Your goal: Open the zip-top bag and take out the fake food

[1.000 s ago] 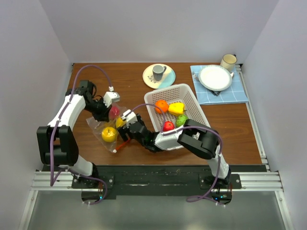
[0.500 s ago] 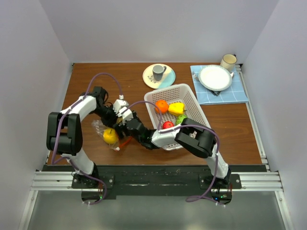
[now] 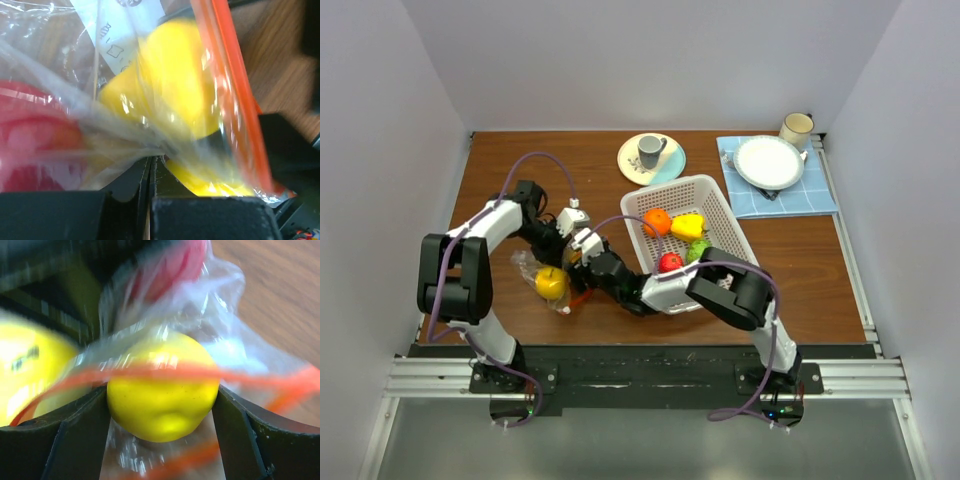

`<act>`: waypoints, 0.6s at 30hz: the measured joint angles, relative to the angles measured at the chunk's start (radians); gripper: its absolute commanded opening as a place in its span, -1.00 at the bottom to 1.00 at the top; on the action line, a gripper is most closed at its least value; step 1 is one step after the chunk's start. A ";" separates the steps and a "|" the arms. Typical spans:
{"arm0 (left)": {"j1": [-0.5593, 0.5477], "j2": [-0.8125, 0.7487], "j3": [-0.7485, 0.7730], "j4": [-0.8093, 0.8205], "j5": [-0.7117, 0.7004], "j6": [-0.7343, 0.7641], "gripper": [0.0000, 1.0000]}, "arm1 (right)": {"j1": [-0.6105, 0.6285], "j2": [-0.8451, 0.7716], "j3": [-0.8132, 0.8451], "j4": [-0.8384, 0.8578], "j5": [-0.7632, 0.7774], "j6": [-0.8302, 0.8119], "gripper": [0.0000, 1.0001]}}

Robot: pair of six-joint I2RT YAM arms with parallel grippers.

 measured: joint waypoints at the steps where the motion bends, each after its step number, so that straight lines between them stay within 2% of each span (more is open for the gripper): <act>1: 0.000 -0.002 -0.003 0.006 -0.004 0.000 -1.00 | 0.000 -0.034 -0.040 -0.005 -0.001 0.002 -0.02; 4: -0.001 -0.003 -0.005 0.018 -0.017 0.000 -1.00 | 0.000 -0.154 -0.149 -0.027 -0.004 0.008 -0.02; 10: -0.003 -0.002 -0.004 0.032 -0.040 -0.002 -1.00 | 0.002 -0.505 -0.293 -0.104 -0.010 0.032 -0.01; 14: -0.003 -0.002 0.003 0.032 -0.051 -0.009 -1.00 | 0.001 -0.699 -0.360 -0.149 0.069 0.040 -0.03; 15: -0.003 -0.002 0.006 0.031 -0.052 -0.010 -1.00 | -0.005 -0.731 -0.372 -0.157 0.097 0.040 -0.02; 18: -0.003 -0.004 0.021 0.019 -0.054 -0.017 -1.00 | -0.053 -0.748 -0.381 -0.185 0.179 0.042 0.26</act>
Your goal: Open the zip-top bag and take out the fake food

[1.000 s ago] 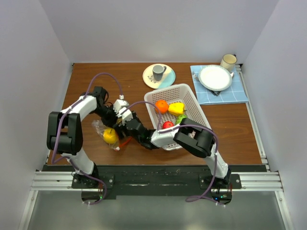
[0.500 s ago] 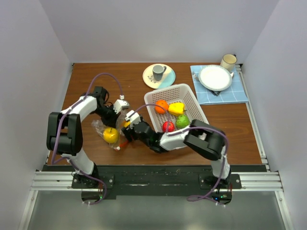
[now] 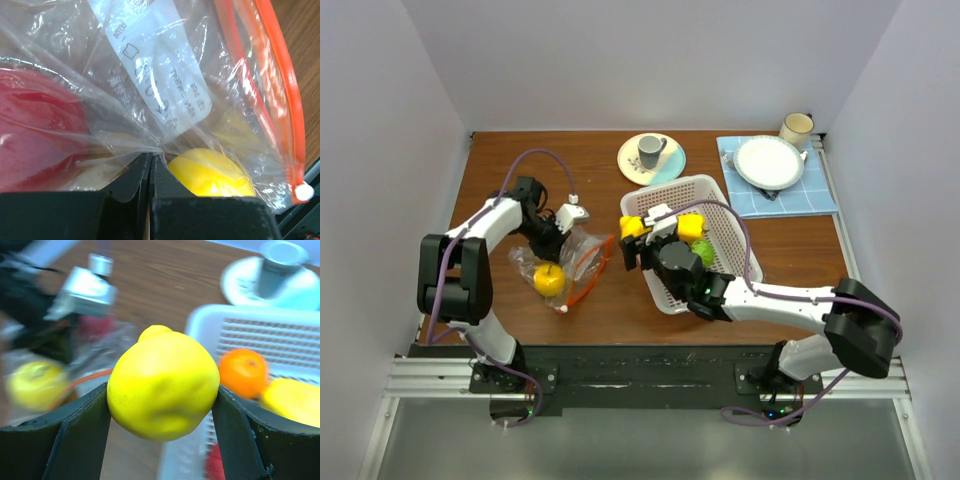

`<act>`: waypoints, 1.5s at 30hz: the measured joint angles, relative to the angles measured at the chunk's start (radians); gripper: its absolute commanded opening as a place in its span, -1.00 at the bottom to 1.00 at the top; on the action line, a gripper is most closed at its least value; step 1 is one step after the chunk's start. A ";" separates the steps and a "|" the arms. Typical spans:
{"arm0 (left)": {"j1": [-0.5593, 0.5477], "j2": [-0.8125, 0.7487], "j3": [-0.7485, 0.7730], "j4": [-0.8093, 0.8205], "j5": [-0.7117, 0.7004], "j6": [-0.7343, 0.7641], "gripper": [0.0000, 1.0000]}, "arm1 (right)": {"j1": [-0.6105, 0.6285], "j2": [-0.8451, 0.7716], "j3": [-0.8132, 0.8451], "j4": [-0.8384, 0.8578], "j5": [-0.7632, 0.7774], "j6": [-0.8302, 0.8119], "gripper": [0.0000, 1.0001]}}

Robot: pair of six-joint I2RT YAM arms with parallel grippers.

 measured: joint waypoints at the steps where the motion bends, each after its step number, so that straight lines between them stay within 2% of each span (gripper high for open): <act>1: 0.000 -0.003 0.009 -0.007 0.000 -0.002 -1.00 | -0.021 0.010 -0.001 -0.011 0.027 0.000 0.37; 3: 0.000 -0.013 0.029 -0.019 0.001 -0.010 -1.00 | -0.056 0.032 -0.005 -0.028 0.068 0.000 0.57; 4: 0.000 -0.022 0.038 -0.021 0.001 -0.010 -1.00 | -0.074 0.045 -0.010 -0.043 0.095 0.002 0.88; 5: 0.000 -0.032 0.045 -0.023 0.001 -0.011 -1.00 | -0.085 0.053 -0.014 -0.052 0.112 0.005 0.97; 9: 0.000 -0.057 0.060 -0.031 0.001 -0.018 -1.00 | -0.101 0.063 -0.026 -0.085 0.167 0.015 0.97; 14: 0.000 -0.058 0.061 -0.040 0.001 -0.023 -1.00 | -0.095 0.026 -0.027 -0.113 0.155 0.007 0.97; 17: 0.000 -0.058 0.074 -0.052 0.001 -0.029 -1.00 | -0.068 -0.016 -0.027 -0.117 0.106 -0.023 0.86; 20: 0.000 -0.058 0.105 -0.067 0.001 -0.029 -1.00 | 0.016 -0.028 -0.027 -0.086 0.064 -0.068 0.55; 21: 0.000 -0.058 0.116 -0.068 0.000 -0.030 -1.00 | 0.055 -0.014 -0.027 -0.074 0.053 -0.078 0.39; 24: 0.000 -0.061 0.128 -0.067 -0.002 -0.035 -1.00 | 0.144 0.072 -0.020 -0.037 0.013 -0.092 0.22; 28: 0.000 -0.065 0.120 -0.059 -0.024 -0.035 -1.00 | 0.179 0.256 0.012 -0.010 -0.023 -0.091 0.20; 33: 0.000 -0.065 0.068 -0.034 -0.062 -0.035 -1.00 | 0.176 0.446 0.108 0.010 -0.037 -0.109 0.29; 39: 0.000 -0.054 0.037 -0.007 -0.108 -0.026 -1.00 | 0.172 0.539 0.230 0.042 -0.042 -0.135 0.32; 40: 0.000 -0.050 0.035 -0.001 -0.118 -0.024 -0.73 | 0.170 0.550 0.248 0.052 -0.042 -0.138 0.32; 42: 0.000 -0.039 0.035 0.009 -0.137 -0.017 -0.47 | 0.163 0.565 0.276 0.065 -0.045 -0.143 0.33; 43: 0.000 -0.037 0.035 0.012 -0.143 -0.016 -0.21 | 0.159 0.570 0.284 0.070 -0.045 -0.143 0.34; 45: 0.000 -0.036 0.038 0.010 -0.150 -0.010 0.10 | 0.150 0.578 0.295 0.076 -0.045 -0.144 0.34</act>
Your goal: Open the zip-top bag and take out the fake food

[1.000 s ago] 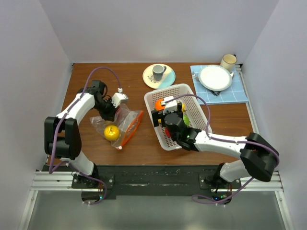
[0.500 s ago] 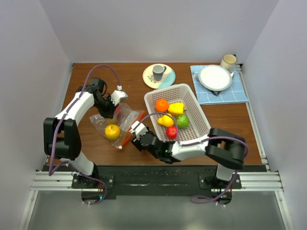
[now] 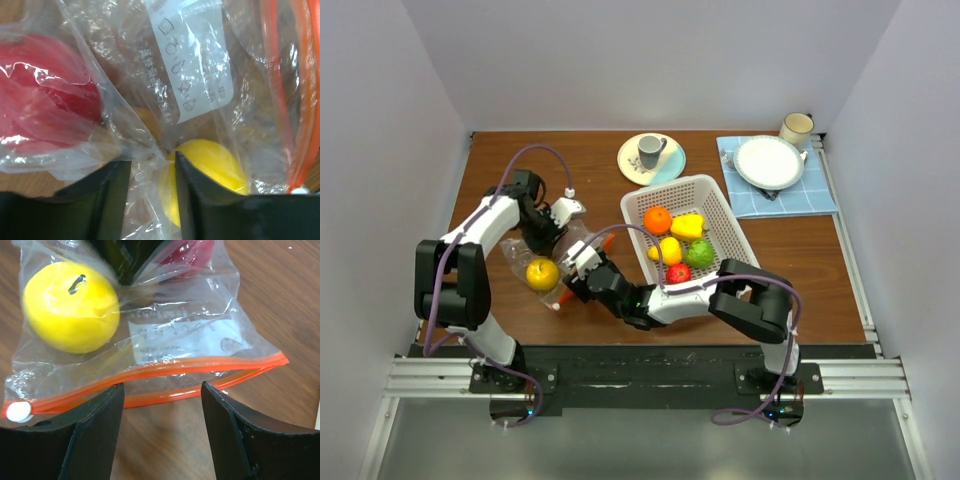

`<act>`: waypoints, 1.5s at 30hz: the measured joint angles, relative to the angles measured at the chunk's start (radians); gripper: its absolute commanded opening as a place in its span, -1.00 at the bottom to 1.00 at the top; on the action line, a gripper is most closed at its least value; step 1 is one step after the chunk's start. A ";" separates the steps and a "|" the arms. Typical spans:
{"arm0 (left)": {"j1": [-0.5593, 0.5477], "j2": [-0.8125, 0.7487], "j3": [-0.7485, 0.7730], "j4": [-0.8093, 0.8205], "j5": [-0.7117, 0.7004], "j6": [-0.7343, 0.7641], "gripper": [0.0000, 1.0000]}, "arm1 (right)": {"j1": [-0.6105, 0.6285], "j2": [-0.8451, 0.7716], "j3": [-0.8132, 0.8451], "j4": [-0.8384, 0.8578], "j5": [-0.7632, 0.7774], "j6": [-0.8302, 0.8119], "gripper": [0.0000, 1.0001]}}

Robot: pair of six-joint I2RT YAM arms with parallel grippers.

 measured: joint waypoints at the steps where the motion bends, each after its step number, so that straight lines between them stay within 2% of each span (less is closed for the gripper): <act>1: 0.000 0.000 0.006 -0.005 -0.002 0.002 0.28 | -0.005 0.004 0.004 0.002 0.000 0.000 0.34; 6: 0.000 -0.002 0.106 -0.061 0.002 0.000 0.64 | -0.026 0.041 0.017 0.006 -0.010 0.000 0.34; 10: 0.002 -0.035 0.217 -0.112 0.014 0.003 0.69 | -0.032 0.066 0.021 0.005 -0.021 0.000 0.34; 12: 0.007 -0.068 0.248 -0.132 0.018 0.008 0.69 | -0.032 0.069 0.021 0.005 -0.023 0.001 0.34; 17: 0.061 -0.167 0.245 -0.182 0.023 0.054 0.52 | -0.032 0.069 0.024 0.006 -0.022 0.001 0.33; 26: 0.225 -0.219 -0.028 -0.194 -0.005 0.141 0.39 | -0.032 0.069 0.026 0.006 -0.022 0.001 0.32; 30: 0.230 -0.217 -0.069 -0.130 -0.026 0.130 0.31 | -0.032 0.069 0.026 0.006 -0.023 0.001 0.31; 35: 0.230 -0.170 -0.054 0.002 -0.014 0.069 0.31 | -0.032 0.069 0.026 0.006 -0.026 0.001 0.31; 45: 0.227 -0.071 -0.062 0.113 0.038 0.016 0.29 | -0.032 0.068 0.026 0.006 -0.035 0.001 0.30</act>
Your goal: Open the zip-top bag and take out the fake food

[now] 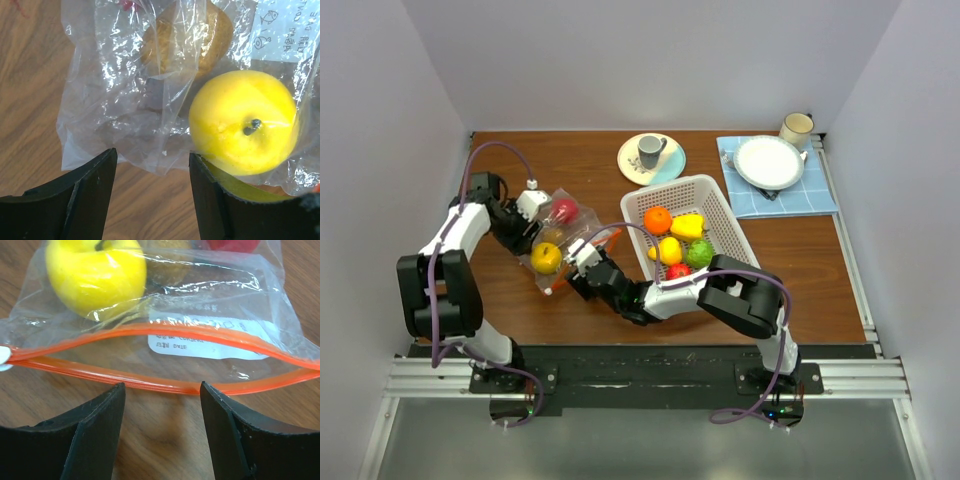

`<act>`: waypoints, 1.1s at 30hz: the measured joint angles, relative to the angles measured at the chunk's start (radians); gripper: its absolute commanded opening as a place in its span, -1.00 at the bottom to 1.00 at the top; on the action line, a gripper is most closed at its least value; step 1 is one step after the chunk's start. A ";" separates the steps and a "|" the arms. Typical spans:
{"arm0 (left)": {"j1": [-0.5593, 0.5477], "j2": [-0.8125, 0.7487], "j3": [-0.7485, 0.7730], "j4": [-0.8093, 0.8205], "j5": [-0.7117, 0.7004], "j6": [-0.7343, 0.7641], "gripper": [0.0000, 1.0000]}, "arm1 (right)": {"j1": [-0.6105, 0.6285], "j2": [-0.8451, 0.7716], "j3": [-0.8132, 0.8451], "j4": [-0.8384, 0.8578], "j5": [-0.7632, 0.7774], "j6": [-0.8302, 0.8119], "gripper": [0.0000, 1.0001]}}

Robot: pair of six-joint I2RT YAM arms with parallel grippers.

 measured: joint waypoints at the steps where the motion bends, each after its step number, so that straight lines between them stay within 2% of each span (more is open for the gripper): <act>1: -0.001 0.003 -0.007 0.007 0.002 -0.001 0.28 | 0.000 0.000 0.000 0.000 -0.006 0.000 0.30; 8: -0.013 0.012 -0.042 0.043 0.006 -0.006 0.28 | 0.000 -0.009 0.007 -0.009 -0.016 -0.004 0.31; 15: -0.027 0.037 -0.072 0.085 0.002 -0.008 0.23 | -0.011 -0.090 0.026 -0.010 -0.013 -0.046 0.30; 26: -0.067 0.065 -0.098 0.129 -0.032 -0.008 0.21 | -0.082 -0.037 0.064 -0.008 -0.060 -0.059 0.29; 29: -0.073 0.079 -0.098 0.134 -0.044 -0.008 0.20 | -0.082 -0.035 0.048 -0.007 -0.077 -0.058 0.33; 33: -0.089 0.090 -0.098 0.139 -0.060 -0.008 0.20 | -0.080 -0.026 0.048 -0.002 -0.099 -0.058 0.55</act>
